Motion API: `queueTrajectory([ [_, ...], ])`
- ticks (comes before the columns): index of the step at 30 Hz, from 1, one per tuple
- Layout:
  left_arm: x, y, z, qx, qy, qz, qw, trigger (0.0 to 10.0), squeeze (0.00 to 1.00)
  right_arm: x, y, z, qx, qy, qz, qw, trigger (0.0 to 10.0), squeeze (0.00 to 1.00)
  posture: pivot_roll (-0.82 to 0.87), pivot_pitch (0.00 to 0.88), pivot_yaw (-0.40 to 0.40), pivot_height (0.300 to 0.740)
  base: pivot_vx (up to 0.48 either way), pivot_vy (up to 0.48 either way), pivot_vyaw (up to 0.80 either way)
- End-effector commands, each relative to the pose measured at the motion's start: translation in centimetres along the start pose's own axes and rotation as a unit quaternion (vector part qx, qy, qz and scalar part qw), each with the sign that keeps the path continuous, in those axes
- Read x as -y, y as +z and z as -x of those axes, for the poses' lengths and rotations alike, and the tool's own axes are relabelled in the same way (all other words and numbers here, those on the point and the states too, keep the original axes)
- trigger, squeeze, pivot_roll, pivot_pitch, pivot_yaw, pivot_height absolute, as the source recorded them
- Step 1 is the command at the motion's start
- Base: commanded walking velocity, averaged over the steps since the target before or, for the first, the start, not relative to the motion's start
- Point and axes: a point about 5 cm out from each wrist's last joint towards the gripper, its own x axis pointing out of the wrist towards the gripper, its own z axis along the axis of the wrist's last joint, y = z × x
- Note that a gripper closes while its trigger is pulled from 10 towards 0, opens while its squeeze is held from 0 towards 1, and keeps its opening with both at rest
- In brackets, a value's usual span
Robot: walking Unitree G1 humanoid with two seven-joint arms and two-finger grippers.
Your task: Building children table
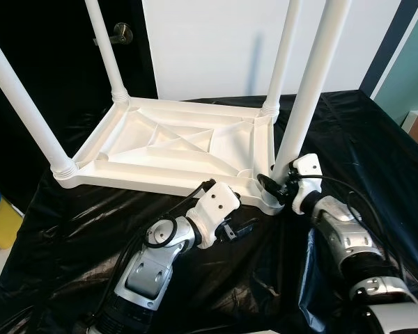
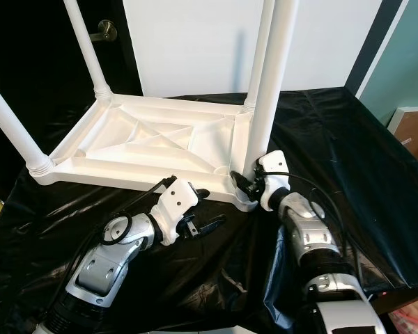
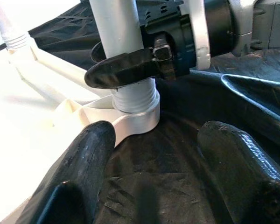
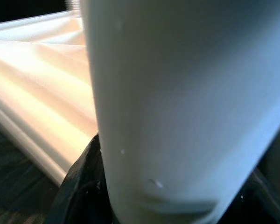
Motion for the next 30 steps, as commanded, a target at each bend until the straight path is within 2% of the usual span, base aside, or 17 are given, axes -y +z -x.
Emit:
queueTrajectory([
  [1, -0.2, -0.2, 0.1, -0.009, 0.032, 0.002, 0.999, 10.0, 0.0, -0.9, -1.7, 0.5, -0.039, -0.076, -0.017, 0.996, 10.0, 0.0, -0.01, 0.021, -0.015, 0.74, 0.0, 0.0, 0.0],
  [3, -0.2, -0.2, 0.1, -0.009, 0.032, 0.002, 0.999, 10.0, 0.0, -0.9, -1.7, 0.5, -0.039, -0.076, -0.017, 0.996, 10.0, 0.0, -0.01, 0.021, -0.015, 0.74, 0.0, 0.0, 0.0],
  [4, -0.1, -0.3, 0.1, -0.009, 0.031, 0.003, 0.999, 10.0, 0.0, -2.6, -2.1, 0.5, -0.049, -0.158, -0.047, 0.985, 10.0, 0.0, -0.01, 0.024, -0.013, 0.74, 0.0, 0.0, 0.0],
  [5, -0.1, -0.3, 0.1, -0.009, 0.03, 0.004, 0.999, 10.0, 0.0, -3.2, -2.3, 0.4, -0.055, -0.19, -0.062, 0.978, 10.0, 0.0, -0.01, 0.024, -0.013, 0.74, 0.0, 0.0, 0.0],
  [6, -0.1, -0.3, 0.1, -0.009, 0.03, 0.004, 0.999, 10.0, 0.0, -3.2, -2.3, 0.4, -0.055, -0.19, -0.062, 0.978, 10.0, 0.0, -0.01, 0.024, -0.013, 0.74, 0.0, 0.0, 0.0],
  [8, 0.0, -0.2, 0.0, -0.008, 0.028, 0.003, 1.0, 10.0, 0.0, -3.9, -2.3, 0.4, -0.055, -0.25, -0.085, 0.963, 10.0, 0.0, -0.01, 0.024, -0.013, 0.74, 0.0, 0.0, 0.0],
  [9, 0.0, -0.2, 0.0, -0.008, 0.028, 0.003, 1.0, 10.0, 0.0, -3.9, -2.3, 0.4, -0.055, -0.25, -0.085, 0.963, 10.0, 0.0, -0.01, 0.024, -0.013, 0.74, 0.0, 0.0, 0.0],
  [10, 0.0, -0.2, -0.1, -0.007, 0.027, 0.003, 1.0, 10.0, 0.0, -4.9, -2.1, -0.1, -0.056, -0.255, -0.11, 0.959, 10.0, 0.0, -0.01, 0.022, -0.008, 0.74, 0.0, 0.0, 0.0],
  [12, 0.0, -0.2, -0.1, -0.008, 0.027, 0.003, 1.0, 10.0, 0.0, -5.2, -1.9, -0.3, -0.055, -0.249, -0.12, 0.959, 10.0, 0.0, -0.01, 0.021, -0.009, 0.74, 0.0, 0.0, 0.0],
  [24, -0.1, -0.2, 0.1, -0.008, 0.028, 0.002, 1.0, 10.0, 0.0, -6.5, -0.9, -0.3, -0.043, -0.221, -0.121, 0.967, 10.0, 0.0, -0.01, 0.02, -0.011, 0.74, 0.0, 0.0, 0.0],
  [25, 0.0, -0.2, 0.0, -0.008, 0.028, 0.003, 1.0, 10.0, 0.0, -6.4, -0.1, -0.4, -0.024, -0.219, -0.111, 0.969, 10.0, 0.45, -0.01, 0.021, -0.014, 0.74, 0.0, 0.0, 0.0],
  [27, 0.0, -0.2, 0.0, -0.008, 0.028, 0.003, 1.0, 10.0, 0.0, -6.3, 0.1, -0.4, -0.017, -0.22, -0.109, 0.969, 10.0, 0.45, -0.01, 0.02, -0.015, 0.74, 0.0, 0.0, 0.0],
  [28, 0.0, -0.2, 0.0, -0.008, 0.029, 0.003, 1.0, 10.0, 0.0, -6.1, 0.3, -0.3, -0.009, -0.218, -0.106, 0.97, 10.0, 1.0, -0.01, 0.021, -0.015, 0.74, 0.0, 0.0, 0.0],
  [30, -0.1, -0.2, 0.0, -0.007, 0.03, 0.004, 1.0, 10.0, 0.0, -5.6, 0.5, 0.0, 0.002, -0.216, -0.105, 0.971, 10.0, 1.0, -0.01, 0.021, -0.015, 0.74, 0.0, 0.0, 0.0],
])
